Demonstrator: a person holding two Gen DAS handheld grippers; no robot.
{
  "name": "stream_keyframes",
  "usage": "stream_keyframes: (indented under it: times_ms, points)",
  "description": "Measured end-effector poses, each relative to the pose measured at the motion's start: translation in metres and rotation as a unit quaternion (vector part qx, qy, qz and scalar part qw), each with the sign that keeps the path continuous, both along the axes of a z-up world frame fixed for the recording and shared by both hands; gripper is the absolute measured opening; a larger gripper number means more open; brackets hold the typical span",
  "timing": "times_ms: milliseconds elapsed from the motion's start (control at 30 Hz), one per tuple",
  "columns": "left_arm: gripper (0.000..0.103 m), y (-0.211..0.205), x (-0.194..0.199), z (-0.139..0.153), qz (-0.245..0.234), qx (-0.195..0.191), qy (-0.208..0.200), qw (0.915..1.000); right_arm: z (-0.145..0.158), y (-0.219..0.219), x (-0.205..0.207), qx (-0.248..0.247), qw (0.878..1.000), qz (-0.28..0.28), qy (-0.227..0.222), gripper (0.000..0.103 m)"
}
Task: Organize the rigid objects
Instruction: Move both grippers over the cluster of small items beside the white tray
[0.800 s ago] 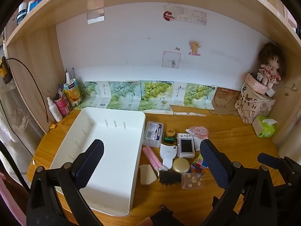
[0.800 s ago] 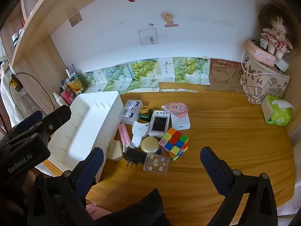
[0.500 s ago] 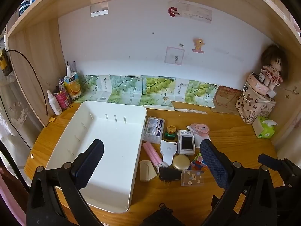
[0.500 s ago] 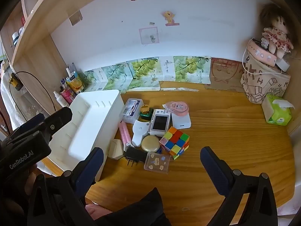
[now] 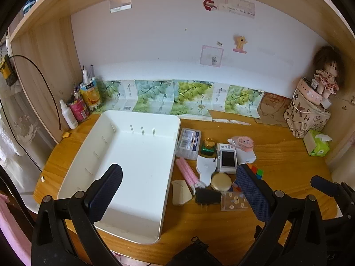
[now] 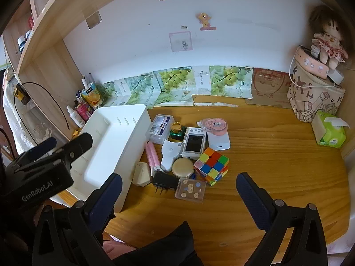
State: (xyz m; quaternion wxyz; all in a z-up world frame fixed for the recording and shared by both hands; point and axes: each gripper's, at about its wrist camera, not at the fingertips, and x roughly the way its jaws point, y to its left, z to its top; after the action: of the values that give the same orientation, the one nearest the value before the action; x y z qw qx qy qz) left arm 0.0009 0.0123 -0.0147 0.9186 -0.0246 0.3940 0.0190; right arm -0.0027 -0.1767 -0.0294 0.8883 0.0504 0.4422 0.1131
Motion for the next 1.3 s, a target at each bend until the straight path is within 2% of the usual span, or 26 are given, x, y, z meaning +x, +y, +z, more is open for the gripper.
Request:
stream_keyframes:
  times_ms: [400, 500, 600, 867, 1033, 1300]
  points:
    - [0.102, 0.015, -0.002, -0.008, -0.012, -0.035, 0.015, 0.9992, 0.002, 0.017, -0.007, -0.031, 0.999, 0.0, 0.009, 0.103]
    - [0.102, 0.022, -0.005, -0.005, -0.026, -0.052, 0.002, 0.9983, 0.002, 0.02, -0.01, -0.031, 0.999, -0.006, 0.007, 0.103]
    - [0.102, 0.028, -0.01, 0.0, -0.04, -0.069, -0.017, 0.9966, 0.005, 0.025, -0.017, -0.033, 0.999, -0.015, -0.009, 0.096]
    - [0.102, 0.028, -0.015, 0.0, -0.082, -0.057, -0.023, 0.9947, -0.007, 0.022, -0.041, -0.007, 0.997, -0.074, -0.016, 0.096]
    - [0.102, 0.016, -0.012, -0.007, -0.122, -0.052, -0.003, 0.9911, -0.016, 0.012, -0.056, 0.009, 0.993, -0.114, -0.009, 0.096]
    - [0.102, -0.016, 0.001, -0.025, -0.176, -0.064, 0.057, 0.9806, -0.027, -0.021, -0.081, 0.021, 0.98, -0.2, 0.005, 0.096]
